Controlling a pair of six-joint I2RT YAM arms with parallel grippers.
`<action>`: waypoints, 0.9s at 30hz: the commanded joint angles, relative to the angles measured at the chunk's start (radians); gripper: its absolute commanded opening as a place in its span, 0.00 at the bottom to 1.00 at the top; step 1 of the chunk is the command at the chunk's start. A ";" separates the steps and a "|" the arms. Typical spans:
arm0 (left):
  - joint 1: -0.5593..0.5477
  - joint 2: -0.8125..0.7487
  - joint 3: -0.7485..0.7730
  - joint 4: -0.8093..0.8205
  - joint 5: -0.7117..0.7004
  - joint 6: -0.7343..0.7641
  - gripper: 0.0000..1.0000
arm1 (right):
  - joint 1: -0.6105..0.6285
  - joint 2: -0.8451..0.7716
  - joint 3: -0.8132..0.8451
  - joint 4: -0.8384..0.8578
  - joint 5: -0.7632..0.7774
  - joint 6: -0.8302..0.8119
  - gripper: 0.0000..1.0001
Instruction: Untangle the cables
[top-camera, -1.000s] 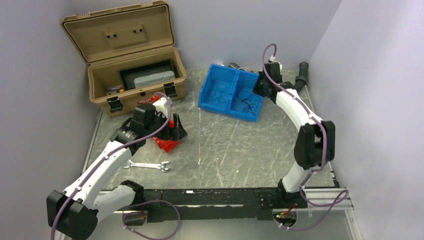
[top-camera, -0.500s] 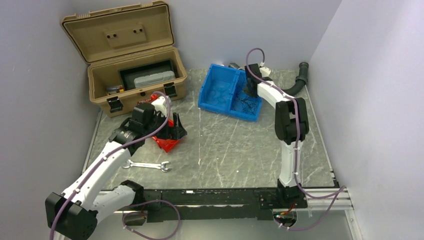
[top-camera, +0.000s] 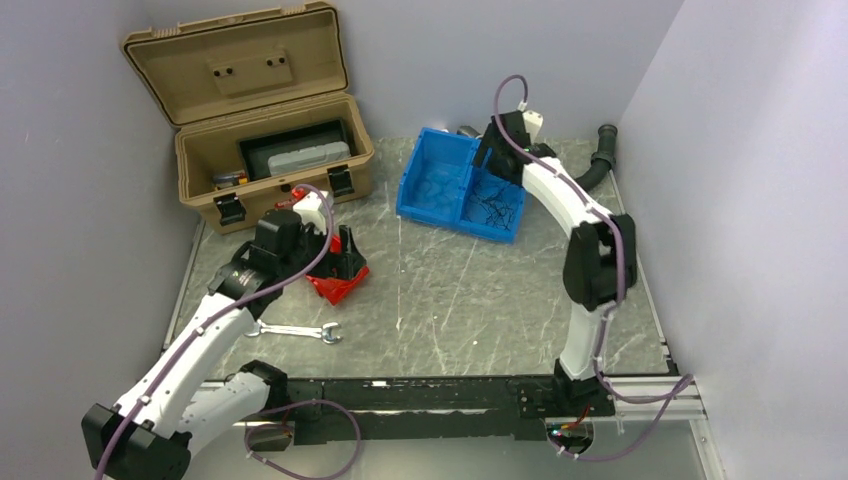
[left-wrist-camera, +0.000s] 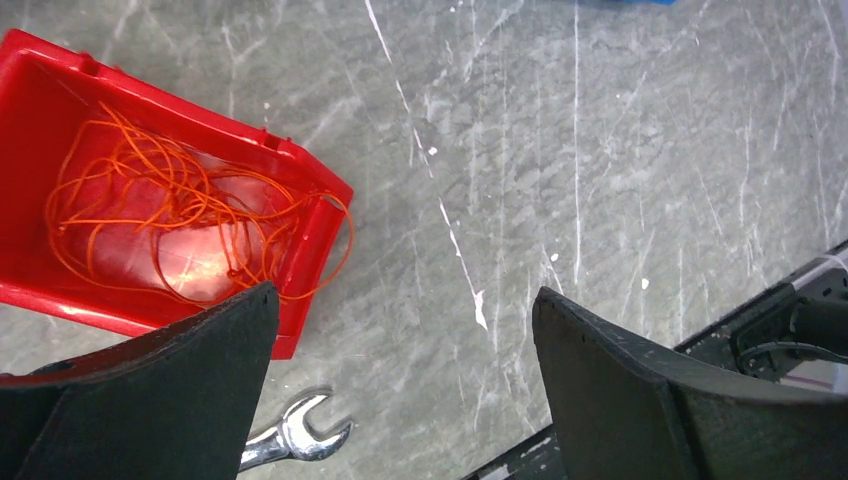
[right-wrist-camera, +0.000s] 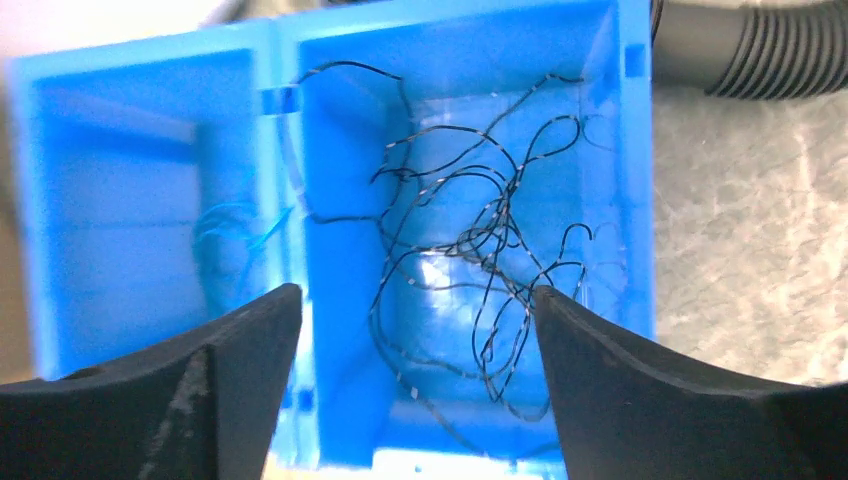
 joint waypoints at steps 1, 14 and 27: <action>0.005 -0.025 0.041 0.044 -0.058 0.021 0.99 | -0.005 -0.251 -0.091 0.048 -0.070 -0.078 0.94; 0.002 -0.140 -0.208 0.288 -0.174 -0.132 1.00 | -0.031 -1.106 -1.007 0.533 -0.127 -0.264 0.97; -0.017 -0.160 -0.509 0.744 -0.234 0.007 0.99 | -0.031 -1.493 -1.469 0.631 0.121 -0.383 1.00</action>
